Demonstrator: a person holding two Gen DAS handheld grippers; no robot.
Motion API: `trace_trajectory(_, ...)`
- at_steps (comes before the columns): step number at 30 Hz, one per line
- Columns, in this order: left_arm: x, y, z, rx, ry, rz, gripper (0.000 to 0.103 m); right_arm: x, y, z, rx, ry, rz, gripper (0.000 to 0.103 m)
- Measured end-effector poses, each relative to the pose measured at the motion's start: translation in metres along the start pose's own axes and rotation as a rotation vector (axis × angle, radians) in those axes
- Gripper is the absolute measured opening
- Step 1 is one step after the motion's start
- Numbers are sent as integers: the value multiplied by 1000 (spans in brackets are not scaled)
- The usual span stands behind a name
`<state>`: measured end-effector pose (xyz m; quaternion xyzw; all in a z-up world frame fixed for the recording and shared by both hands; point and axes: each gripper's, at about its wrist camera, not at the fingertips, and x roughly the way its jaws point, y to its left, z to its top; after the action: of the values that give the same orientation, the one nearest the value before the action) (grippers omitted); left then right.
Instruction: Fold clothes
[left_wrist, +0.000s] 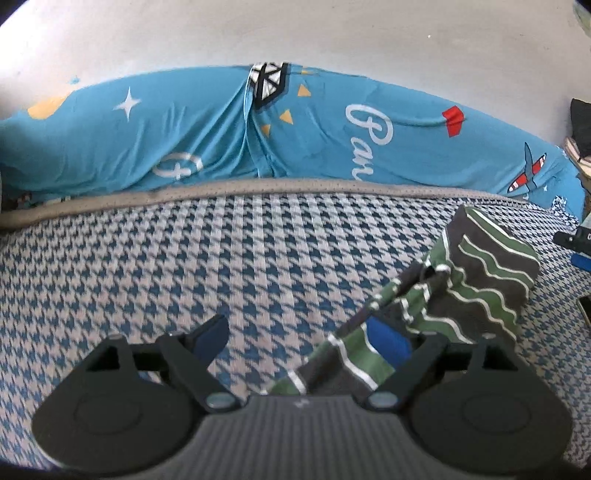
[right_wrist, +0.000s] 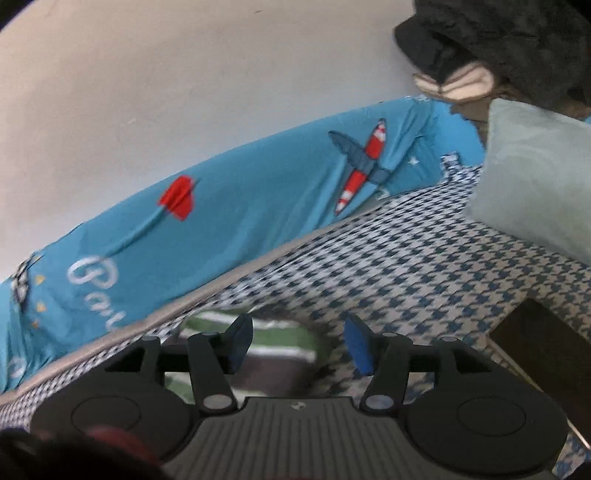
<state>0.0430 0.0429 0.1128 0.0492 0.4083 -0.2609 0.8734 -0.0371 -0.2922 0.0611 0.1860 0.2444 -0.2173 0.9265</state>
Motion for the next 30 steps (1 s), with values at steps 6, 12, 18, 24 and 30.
trace_trajectory(6,-8,-3,-14,8,11,4,86,-16,22,-27,-33,102,116,55)
trace_trajectory(12,-14,-4,-27,5,18,14,95,-33,41,-53,-103,154,177,55)
trace_trajectory(18,-19,-5,-38,21,28,31,97,-46,55,-71,-151,197,242,55)
trace_trajectory(24,-20,-3,-48,41,43,54,99,-66,72,-92,-223,244,325,55)
trace_trajectory(30,-19,2,-57,60,69,81,100,-89,94,-115,-345,282,422,55)
